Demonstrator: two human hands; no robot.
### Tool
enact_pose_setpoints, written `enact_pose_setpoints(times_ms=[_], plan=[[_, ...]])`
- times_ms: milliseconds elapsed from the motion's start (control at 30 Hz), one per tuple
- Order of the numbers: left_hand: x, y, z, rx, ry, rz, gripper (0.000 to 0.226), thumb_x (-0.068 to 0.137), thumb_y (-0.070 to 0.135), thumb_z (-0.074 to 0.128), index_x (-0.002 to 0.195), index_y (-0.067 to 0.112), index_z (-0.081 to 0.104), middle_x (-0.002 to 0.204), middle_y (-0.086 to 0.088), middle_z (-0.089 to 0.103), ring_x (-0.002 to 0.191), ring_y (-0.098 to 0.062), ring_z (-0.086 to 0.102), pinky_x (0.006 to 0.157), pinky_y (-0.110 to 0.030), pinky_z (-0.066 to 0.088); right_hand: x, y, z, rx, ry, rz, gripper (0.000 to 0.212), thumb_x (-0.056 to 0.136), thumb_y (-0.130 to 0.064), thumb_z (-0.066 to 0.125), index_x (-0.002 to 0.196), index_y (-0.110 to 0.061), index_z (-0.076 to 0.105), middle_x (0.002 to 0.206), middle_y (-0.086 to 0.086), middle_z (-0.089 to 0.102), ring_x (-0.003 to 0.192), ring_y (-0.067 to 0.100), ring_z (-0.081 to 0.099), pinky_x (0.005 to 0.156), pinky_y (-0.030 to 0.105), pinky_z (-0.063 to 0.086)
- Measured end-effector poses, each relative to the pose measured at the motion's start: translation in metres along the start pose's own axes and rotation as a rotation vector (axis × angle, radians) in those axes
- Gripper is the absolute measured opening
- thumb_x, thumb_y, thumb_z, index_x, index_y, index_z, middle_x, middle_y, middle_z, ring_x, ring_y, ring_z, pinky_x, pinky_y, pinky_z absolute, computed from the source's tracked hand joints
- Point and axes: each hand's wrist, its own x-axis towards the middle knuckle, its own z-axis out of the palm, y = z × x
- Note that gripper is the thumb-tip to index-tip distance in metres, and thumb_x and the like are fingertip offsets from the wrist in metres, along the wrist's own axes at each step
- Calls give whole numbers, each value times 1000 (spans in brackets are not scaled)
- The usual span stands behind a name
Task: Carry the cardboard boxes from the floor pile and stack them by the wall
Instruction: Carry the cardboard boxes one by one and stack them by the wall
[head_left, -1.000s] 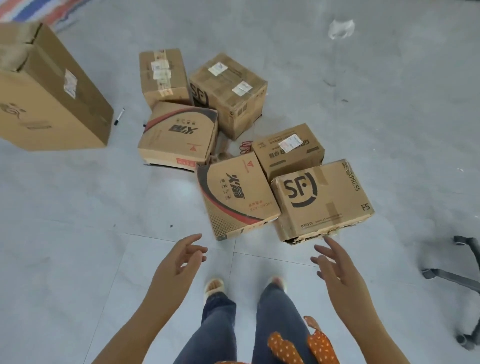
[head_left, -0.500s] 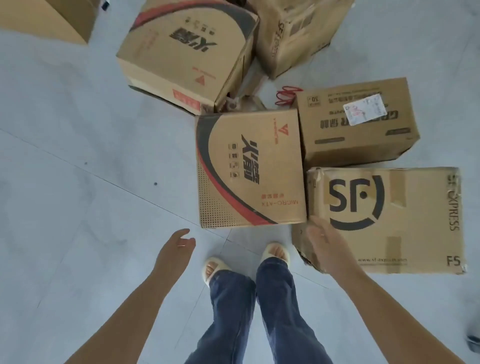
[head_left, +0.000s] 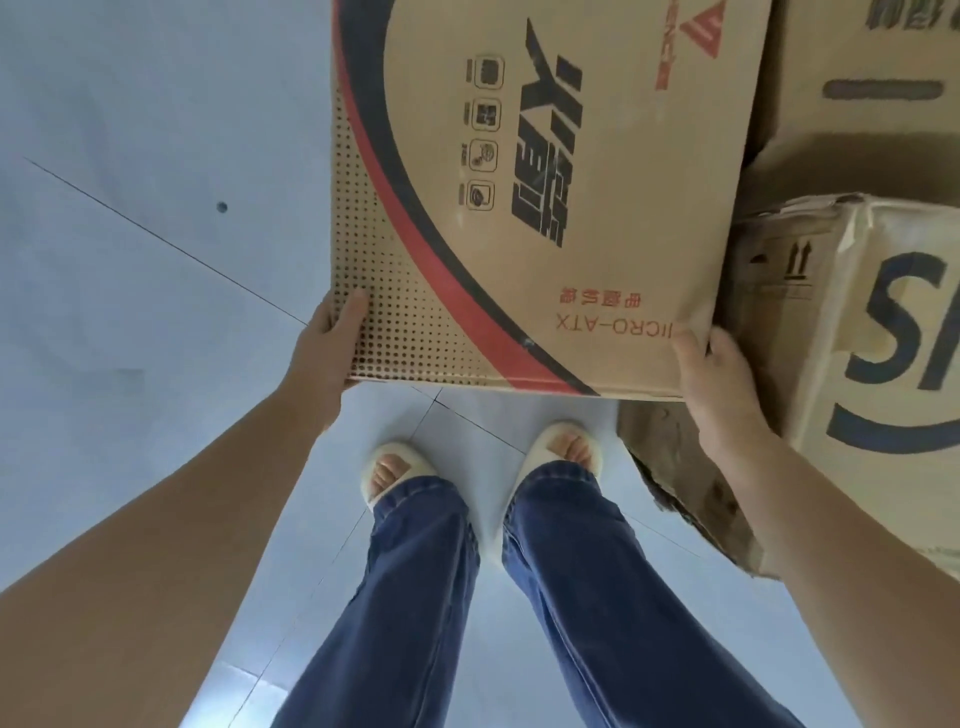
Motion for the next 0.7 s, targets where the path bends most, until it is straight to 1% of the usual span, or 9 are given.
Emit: enact_pose_setpoints(times_ms=[67,167,233,300,400,500,567,633,700], plan=[[-19,11,-12,49,-12,36,19,98,41,44,112,41,57,105,10,70,104,-15,63,96,-43,47,-18,-8,-12,26,-19,-22,32,97,-40,46,126,-26,51,114,-3,61,103,18,57,87,34,45],[-58,46,-32,69,-37,99,17,98,42,43,99,51,57,90,21,72,91,-5,64,78,-32,43,-55,-41,-37,223,-34,-29,24,99,-41,45,122,-39,50,108,-14,62,103,10,57,90,37,49],[-88,78,-47,19,-37,152,22,99,38,41,99,47,61,91,18,73,84,-6,69,71,-30,47,-81,-73,-58,319,-44,-8,22,99,-39,45,120,-41,52,108,-11,64,102,14,59,85,40,53],[-124,112,-61,-12,-45,198,24,99,33,40,103,36,63,95,9,74,83,-10,71,67,-30,51,-110,-106,-82,385,-47,-3,18,98,-38,47,113,-38,58,102,-8,66,97,18,61,83,42,53],[-186,153,-87,-43,-42,245,23,98,31,41,101,30,64,93,6,75,82,-11,71,63,-23,53,-161,-147,-117,403,-71,-46,17,98,-38,47,101,-35,64,95,-8,66,88,14,60,75,38,51],[-260,174,-115,-53,-21,279,25,99,33,40,109,28,63,97,4,74,87,-14,71,71,-29,51,-219,-175,-150,385,-89,-81,26,98,-39,45,113,-28,63,101,-5,66,89,13,60,70,36,51],[-314,183,-132,-69,-13,313,26,101,32,39,112,30,62,100,3,74,90,-15,71,75,-33,51,-259,-194,-171,400,-110,-102,26,98,-39,46,116,-29,62,96,-11,67,89,12,62,68,35,51],[-366,187,-146,-107,7,306,22,100,33,40,107,36,61,96,5,74,85,-13,71,65,-30,53,-294,-208,-191,418,-150,-92,27,98,-39,47,119,-31,60,93,-16,67,93,14,63,76,40,53],[-416,186,-157,-164,54,289,19,100,34,42,102,41,60,88,11,75,74,-6,71,49,-23,53,-326,-221,-206,414,-201,-106,29,96,-42,48,122,-34,59,103,-10,69,98,17,63,84,41,52]])
